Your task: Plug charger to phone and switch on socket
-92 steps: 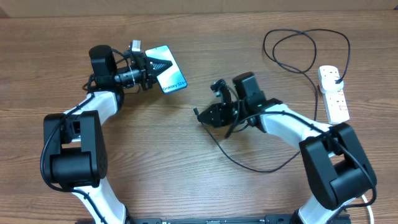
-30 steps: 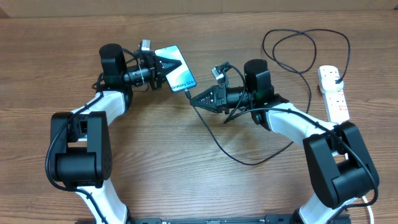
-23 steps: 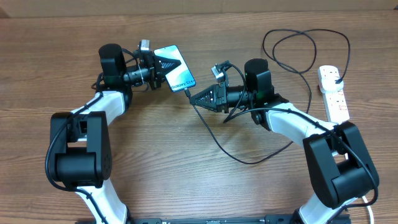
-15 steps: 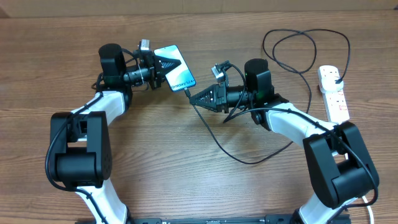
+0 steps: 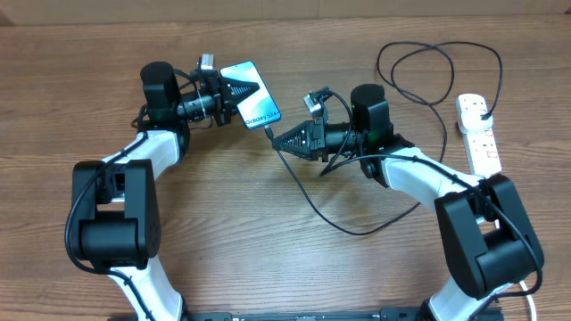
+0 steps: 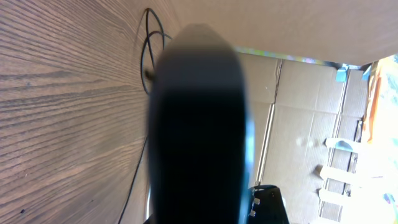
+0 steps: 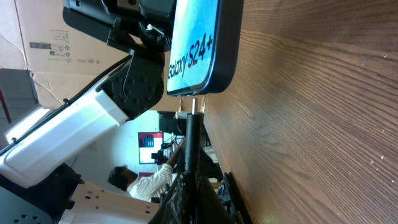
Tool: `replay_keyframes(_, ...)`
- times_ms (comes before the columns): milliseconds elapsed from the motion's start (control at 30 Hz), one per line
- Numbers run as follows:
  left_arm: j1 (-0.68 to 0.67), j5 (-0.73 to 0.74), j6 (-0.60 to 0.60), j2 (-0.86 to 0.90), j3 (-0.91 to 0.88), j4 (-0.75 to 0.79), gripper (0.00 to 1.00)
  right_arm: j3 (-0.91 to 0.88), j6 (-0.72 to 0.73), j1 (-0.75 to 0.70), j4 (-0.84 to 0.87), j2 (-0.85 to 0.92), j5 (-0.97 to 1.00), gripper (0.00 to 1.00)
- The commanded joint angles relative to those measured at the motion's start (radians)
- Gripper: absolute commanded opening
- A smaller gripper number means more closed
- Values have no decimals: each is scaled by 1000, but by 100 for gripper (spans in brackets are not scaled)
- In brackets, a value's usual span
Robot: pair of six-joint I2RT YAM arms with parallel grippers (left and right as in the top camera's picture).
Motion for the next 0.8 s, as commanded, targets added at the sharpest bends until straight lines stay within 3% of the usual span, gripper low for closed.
replay_keyframes(0,-3,10,-12,-13,7,15,4,-3,13,-5,10,-31,3,4)
replay_keyframes(767,-3,8,4,-13,7,14,4,-3,24,-5,14,-31,0,4)
